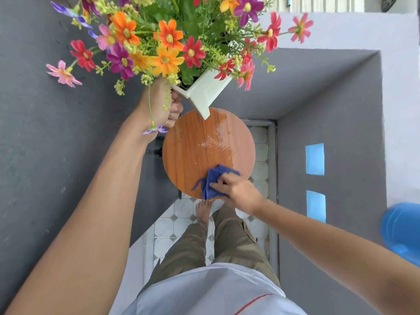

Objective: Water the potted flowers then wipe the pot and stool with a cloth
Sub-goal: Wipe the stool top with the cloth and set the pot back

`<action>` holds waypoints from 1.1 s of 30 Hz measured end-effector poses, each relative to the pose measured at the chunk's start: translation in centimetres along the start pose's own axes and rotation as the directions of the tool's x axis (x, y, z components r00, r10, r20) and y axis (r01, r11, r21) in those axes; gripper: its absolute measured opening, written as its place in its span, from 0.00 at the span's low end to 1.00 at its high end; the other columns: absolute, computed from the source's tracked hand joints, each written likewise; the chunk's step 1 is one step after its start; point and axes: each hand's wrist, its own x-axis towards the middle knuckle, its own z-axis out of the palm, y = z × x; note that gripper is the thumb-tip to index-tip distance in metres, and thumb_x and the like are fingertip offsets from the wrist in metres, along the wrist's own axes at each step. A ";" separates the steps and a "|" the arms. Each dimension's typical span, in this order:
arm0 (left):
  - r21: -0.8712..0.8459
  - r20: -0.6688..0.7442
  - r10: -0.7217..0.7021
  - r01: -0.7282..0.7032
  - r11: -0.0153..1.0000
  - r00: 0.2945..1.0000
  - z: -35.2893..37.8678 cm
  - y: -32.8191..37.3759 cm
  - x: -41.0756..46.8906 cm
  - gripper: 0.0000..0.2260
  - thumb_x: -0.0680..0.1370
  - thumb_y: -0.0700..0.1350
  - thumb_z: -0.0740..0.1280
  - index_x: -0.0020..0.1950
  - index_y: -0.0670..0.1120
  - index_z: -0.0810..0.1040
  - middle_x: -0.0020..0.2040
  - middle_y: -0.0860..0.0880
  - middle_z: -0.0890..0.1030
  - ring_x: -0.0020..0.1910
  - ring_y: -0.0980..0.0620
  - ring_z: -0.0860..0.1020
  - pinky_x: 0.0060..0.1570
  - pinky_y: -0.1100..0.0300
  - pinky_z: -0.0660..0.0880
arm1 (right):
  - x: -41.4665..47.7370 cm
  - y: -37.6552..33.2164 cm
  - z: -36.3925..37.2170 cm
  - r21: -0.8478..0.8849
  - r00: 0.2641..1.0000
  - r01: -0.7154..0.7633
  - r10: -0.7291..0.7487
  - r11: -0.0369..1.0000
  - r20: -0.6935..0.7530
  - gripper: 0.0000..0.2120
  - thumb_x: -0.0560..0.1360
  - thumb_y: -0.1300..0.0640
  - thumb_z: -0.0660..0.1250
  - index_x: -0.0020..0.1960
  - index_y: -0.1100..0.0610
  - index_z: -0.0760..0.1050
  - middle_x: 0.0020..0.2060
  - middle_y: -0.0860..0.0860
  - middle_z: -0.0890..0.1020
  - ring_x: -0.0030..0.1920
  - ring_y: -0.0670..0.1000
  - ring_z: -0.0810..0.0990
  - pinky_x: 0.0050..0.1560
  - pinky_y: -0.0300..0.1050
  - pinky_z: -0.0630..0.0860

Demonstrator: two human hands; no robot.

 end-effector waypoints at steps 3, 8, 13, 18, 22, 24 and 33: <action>0.019 -0.001 0.017 -0.017 1.000 1.000 -0.1 0.1 0.1 0.17 0.82 0.49 0.47 0.33 0.49 0.62 0.18 0.56 0.64 0.16 0.59 0.57 0.17 0.70 0.53 | 4.0 5.0 -4.7 0.007 0.887 -0.409 0.399 0.913 -0.230 0.23 0.70 0.58 0.73 0.66 0.53 0.80 0.52 0.54 0.78 0.53 0.58 0.78 0.48 0.54 0.79; 0.034 0.017 -0.001 0.001 0.999 1.000 0.3 0.2 0.2 0.18 0.82 0.53 0.48 0.34 0.50 0.62 0.18 0.56 0.64 0.18 0.58 0.57 0.17 0.70 0.53 | 6.9 5.2 -7.0 0.027 0.761 -0.584 0.558 0.812 -0.331 0.23 0.74 0.59 0.72 0.69 0.56 0.77 0.54 0.55 0.77 0.54 0.58 0.77 0.48 0.51 0.78; 0.004 0.013 -0.013 0.013 1.000 1.000 0.5 0.8 -0.2 0.18 0.82 0.53 0.49 0.34 0.49 0.62 0.17 0.55 0.64 0.17 0.58 0.58 0.17 0.70 0.54 | 2.8 -1.3 -0.4 -0.143 0.998 -0.005 -0.004 0.990 -0.060 0.19 0.71 0.58 0.74 0.63 0.56 0.82 0.48 0.56 0.80 0.43 0.58 0.80 0.35 0.49 0.79; -0.014 -0.001 -0.024 0.024 1.000 1.000 0.0 1.0 -0.1 0.18 0.82 0.52 0.50 0.33 0.49 0.62 0.17 0.55 0.64 0.15 0.58 0.58 0.17 0.71 0.54 | 4.1 -2.2 0.6 -0.097 0.968 0.219 -0.203 0.971 0.151 0.21 0.71 0.57 0.77 0.63 0.53 0.82 0.47 0.54 0.79 0.45 0.57 0.80 0.39 0.50 0.79; -0.017 0.009 -0.029 0.030 0.999 1.000 -0.5 0.5 0.4 0.17 0.81 0.53 0.50 0.33 0.49 0.62 0.17 0.55 0.65 0.15 0.58 0.58 0.17 0.71 0.54 | 10.1 3.3 -5.4 -0.077 0.976 -0.204 0.197 0.976 -0.091 0.22 0.74 0.53 0.70 0.68 0.53 0.79 0.53 0.57 0.77 0.54 0.61 0.78 0.48 0.54 0.79; -0.010 0.015 -0.045 0.046 0.999 0.999 -0.6 0.3 0.6 0.17 0.81 0.52 0.51 0.34 0.49 0.62 0.17 0.55 0.65 0.15 0.58 0.58 0.17 0.71 0.55 | 12.4 5.4 -7.5 -0.015 0.880 -0.437 0.424 0.899 -0.214 0.23 0.74 0.51 0.68 0.69 0.51 0.78 0.55 0.55 0.76 0.56 0.59 0.76 0.50 0.55 0.78; 0.082 -0.003 -0.074 0.074 0.994 0.997 0.3 -1.0 0.8 0.17 0.83 0.49 0.48 0.34 0.48 0.61 0.15 0.57 0.65 0.12 0.60 0.60 0.15 0.73 0.55 | 6.0 -2.2 0.0 -0.060 0.999 -0.032 0.030 0.998 -0.034 0.23 0.71 0.56 0.76 0.65 0.54 0.81 0.51 0.54 0.79 0.48 0.58 0.79 0.42 0.51 0.78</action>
